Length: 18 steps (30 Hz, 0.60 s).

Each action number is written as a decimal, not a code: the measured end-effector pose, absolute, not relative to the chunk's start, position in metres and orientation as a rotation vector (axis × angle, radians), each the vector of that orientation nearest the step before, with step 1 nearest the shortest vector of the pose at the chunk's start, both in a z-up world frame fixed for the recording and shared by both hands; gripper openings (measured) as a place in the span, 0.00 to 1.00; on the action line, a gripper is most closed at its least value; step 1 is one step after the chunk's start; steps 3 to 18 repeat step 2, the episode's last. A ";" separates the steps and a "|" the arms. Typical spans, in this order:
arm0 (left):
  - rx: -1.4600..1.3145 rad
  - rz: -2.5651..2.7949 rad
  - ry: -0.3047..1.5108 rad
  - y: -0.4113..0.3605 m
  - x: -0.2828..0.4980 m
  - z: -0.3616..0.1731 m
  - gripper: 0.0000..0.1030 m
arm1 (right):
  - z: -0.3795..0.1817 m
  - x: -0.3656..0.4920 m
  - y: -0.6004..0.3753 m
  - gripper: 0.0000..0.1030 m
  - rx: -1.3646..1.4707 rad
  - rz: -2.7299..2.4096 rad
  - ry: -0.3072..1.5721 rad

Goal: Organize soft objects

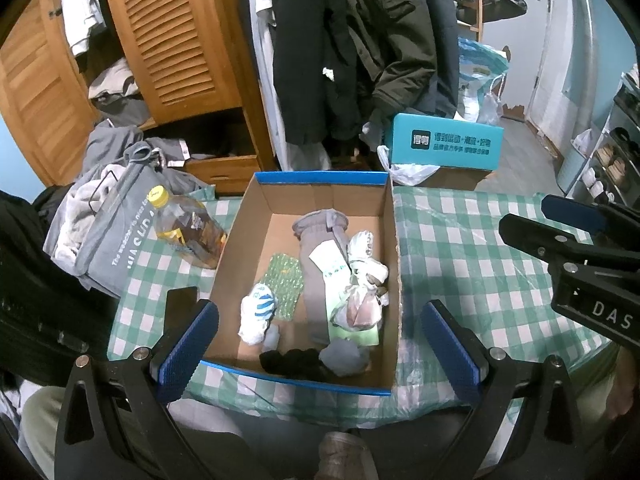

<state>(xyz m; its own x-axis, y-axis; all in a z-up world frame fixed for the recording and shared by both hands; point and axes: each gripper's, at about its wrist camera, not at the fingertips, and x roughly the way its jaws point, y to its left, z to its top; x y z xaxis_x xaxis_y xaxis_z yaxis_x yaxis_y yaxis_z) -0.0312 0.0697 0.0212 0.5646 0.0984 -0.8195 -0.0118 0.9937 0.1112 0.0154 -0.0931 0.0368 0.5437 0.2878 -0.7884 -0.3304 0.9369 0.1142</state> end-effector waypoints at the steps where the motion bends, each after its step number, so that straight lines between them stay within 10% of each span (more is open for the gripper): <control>1: 0.098 0.063 0.969 0.070 -0.031 0.022 0.99 | 0.037 0.015 -0.093 0.58 -0.050 0.367 0.926; 18: 0.098 0.062 0.971 0.070 -0.030 0.022 0.99 | 0.037 0.015 -0.094 0.58 -0.049 0.366 0.927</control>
